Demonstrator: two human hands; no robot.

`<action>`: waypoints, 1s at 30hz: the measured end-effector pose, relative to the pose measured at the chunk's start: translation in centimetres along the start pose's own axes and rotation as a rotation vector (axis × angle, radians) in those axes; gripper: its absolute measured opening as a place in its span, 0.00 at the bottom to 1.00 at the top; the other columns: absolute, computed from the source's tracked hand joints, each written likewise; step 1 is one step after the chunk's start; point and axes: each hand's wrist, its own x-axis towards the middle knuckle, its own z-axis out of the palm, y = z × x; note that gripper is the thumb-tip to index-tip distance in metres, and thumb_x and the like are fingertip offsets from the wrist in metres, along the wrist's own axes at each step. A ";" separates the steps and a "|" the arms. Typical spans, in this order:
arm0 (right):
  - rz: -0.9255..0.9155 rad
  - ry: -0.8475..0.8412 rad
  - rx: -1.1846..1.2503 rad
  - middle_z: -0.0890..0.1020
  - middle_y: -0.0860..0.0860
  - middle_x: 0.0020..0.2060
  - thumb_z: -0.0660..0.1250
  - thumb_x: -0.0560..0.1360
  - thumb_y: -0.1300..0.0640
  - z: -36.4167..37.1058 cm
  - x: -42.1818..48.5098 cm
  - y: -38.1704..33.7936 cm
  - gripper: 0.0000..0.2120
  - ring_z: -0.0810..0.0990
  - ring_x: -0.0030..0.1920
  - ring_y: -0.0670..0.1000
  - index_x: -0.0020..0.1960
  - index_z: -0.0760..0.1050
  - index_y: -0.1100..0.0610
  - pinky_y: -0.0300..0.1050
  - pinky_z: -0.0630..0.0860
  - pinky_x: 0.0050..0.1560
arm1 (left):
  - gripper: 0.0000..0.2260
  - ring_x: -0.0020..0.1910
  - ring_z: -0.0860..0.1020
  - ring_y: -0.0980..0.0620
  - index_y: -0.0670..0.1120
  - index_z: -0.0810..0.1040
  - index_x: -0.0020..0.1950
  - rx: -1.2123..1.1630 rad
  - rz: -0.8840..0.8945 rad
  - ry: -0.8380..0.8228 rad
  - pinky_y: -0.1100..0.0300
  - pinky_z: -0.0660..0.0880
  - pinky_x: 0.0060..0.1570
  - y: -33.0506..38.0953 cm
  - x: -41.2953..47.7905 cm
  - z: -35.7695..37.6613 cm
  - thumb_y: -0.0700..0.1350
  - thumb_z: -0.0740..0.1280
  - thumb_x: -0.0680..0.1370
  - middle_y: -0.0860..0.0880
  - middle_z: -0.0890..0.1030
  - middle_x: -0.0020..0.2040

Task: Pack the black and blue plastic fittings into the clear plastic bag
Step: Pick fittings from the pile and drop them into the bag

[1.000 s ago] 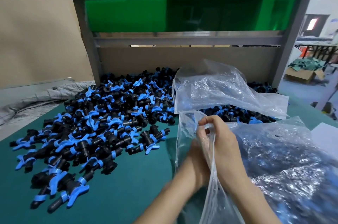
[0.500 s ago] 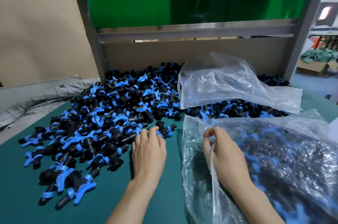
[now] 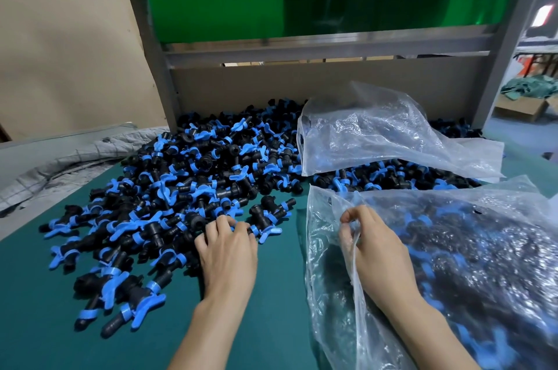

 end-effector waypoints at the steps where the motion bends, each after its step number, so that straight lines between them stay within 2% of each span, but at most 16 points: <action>1: -0.002 0.006 0.000 0.74 0.42 0.39 0.58 0.80 0.48 0.0 0.0 0.0 0.04 0.76 0.34 0.49 0.47 0.65 0.42 0.48 0.67 0.37 | 0.14 0.62 0.67 0.50 0.54 0.74 0.65 -0.022 0.004 0.019 0.54 0.63 0.61 0.1 0.0 -0.1 0.54 0.55 0.83 0.53 0.72 0.61; 3: -0.003 0.008 -0.005 0.75 0.42 0.40 0.58 0.80 0.48 0.1 0.0 0.1 0.04 0.76 0.34 0.49 0.47 0.64 0.42 0.47 0.67 0.37 | 0.14 0.59 0.70 0.49 0.52 0.75 0.65 -0.172 -0.006 0.107 0.54 0.64 0.59 0.2 0.1 -0.4 0.52 0.56 0.83 0.53 0.75 0.59; 6: 0.008 -0.001 -0.017 0.76 0.42 0.43 0.59 0.80 0.48 0.2 0.0 0.2 0.04 0.77 0.37 0.53 0.48 0.64 0.42 0.49 0.70 0.38 | 0.10 0.57 0.71 0.51 0.49 0.76 0.62 -0.599 0.006 0.238 0.55 0.66 0.59 0.7 0.3 -0.9 0.45 0.60 0.83 0.56 0.76 0.55; 9: -0.005 0.009 -0.032 0.75 0.42 0.43 0.59 0.80 0.48 0.3 0.1 0.2 0.04 0.76 0.37 0.53 0.48 0.65 0.42 0.50 0.70 0.38 | 0.09 0.56 0.72 0.59 0.51 0.77 0.57 -0.940 0.001 0.236 0.61 0.69 0.58 1.4 0.2 -1.3 0.40 0.63 0.81 0.62 0.75 0.54; 13: -0.005 -0.003 -0.037 0.76 0.42 0.44 0.58 0.80 0.48 0.3 0.1 0.3 0.03 0.76 0.37 0.53 0.48 0.65 0.42 0.49 0.70 0.38 | 0.11 0.51 0.77 0.63 0.54 0.80 0.52 -1.143 -0.042 0.163 0.70 0.71 0.51 2.4 -0.4 -1.7 0.38 0.66 0.79 0.59 0.81 0.51; 16: -0.002 -0.006 -0.034 0.76 0.42 0.45 0.59 0.80 0.48 0.2 0.0 0.3 0.02 0.77 0.38 0.53 0.49 0.65 0.42 0.50 0.73 0.40 | 0.12 0.49 0.78 0.66 0.55 0.80 0.51 -1.219 -0.049 0.122 0.77 0.69 0.46 2.8 -0.7 -2.0 0.36 0.67 0.79 0.59 0.82 0.49; 24: -0.007 -0.003 -0.042 0.77 0.42 0.44 0.58 0.80 0.47 0.0 0.0 0.1 0.02 0.77 0.38 0.51 0.49 0.66 0.42 0.51 0.74 0.41 | 0.12 0.51 0.79 0.62 0.55 0.81 0.50 -1.274 -0.008 0.042 0.76 0.70 0.49 2.9 -1.0 -2.1 0.36 0.67 0.79 0.60 0.82 0.48; 30: -0.019 0.000 -0.037 0.76 0.42 0.41 0.58 0.80 0.47 0.0 -0.1 0.0 0.02 0.76 0.36 0.49 0.49 0.65 0.42 0.48 0.71 0.37 | 0.14 0.52 0.80 0.60 0.55 0.80 0.49 -1.278 0.097 -0.025 0.75 0.70 0.50 3.4 -1.4 -2.2 0.35 0.67 0.79 0.59 0.82 0.49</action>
